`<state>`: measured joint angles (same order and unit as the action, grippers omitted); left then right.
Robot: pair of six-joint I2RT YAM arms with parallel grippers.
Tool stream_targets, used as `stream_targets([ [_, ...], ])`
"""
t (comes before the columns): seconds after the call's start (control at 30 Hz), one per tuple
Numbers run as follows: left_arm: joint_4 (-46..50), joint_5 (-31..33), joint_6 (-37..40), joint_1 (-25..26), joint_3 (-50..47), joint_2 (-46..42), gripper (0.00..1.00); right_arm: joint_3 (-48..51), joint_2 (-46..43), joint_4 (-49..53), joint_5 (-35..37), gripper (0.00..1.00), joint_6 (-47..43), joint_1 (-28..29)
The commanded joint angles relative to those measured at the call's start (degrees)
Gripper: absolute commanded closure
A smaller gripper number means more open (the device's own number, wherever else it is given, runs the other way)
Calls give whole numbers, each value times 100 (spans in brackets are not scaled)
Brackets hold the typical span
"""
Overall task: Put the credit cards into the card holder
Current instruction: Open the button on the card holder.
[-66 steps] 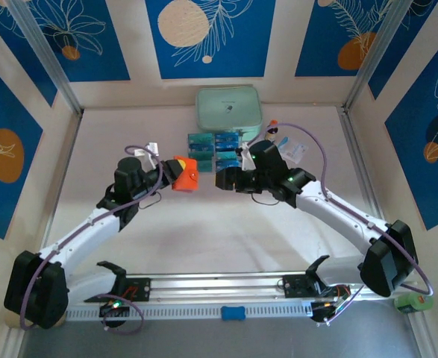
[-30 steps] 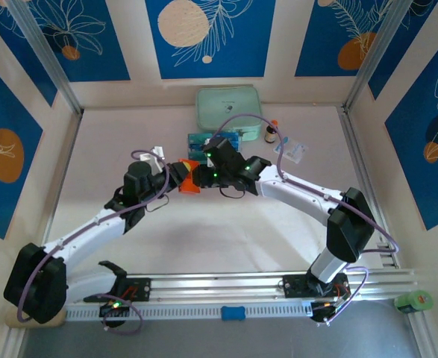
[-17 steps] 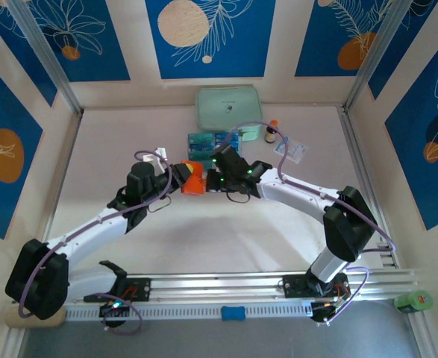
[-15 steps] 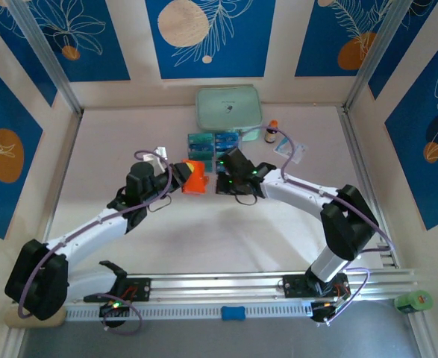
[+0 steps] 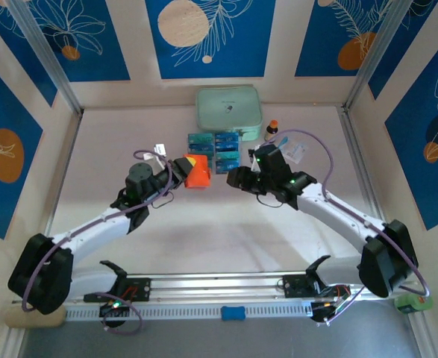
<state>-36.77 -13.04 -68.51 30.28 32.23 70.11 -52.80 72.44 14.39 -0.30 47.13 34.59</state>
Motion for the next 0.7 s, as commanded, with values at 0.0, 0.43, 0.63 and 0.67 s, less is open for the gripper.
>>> stream_targets([
  [0.0,-1070,-97,-574,26,-68,238,100,18,-207,-699,-813,38,209,4],
  [0.43,-1831,-110,-1013,30,-4,636,100,-439,673,-1777,-1285,29,633,19],
  [0.63,-2096,-68,-1137,37,-59,736,100,55,833,-2700,-1507,42,1019,-319],
  [0.67,-2165,-67,-1175,39,-68,770,100,149,829,-2827,-1530,44,1086,-361],
])
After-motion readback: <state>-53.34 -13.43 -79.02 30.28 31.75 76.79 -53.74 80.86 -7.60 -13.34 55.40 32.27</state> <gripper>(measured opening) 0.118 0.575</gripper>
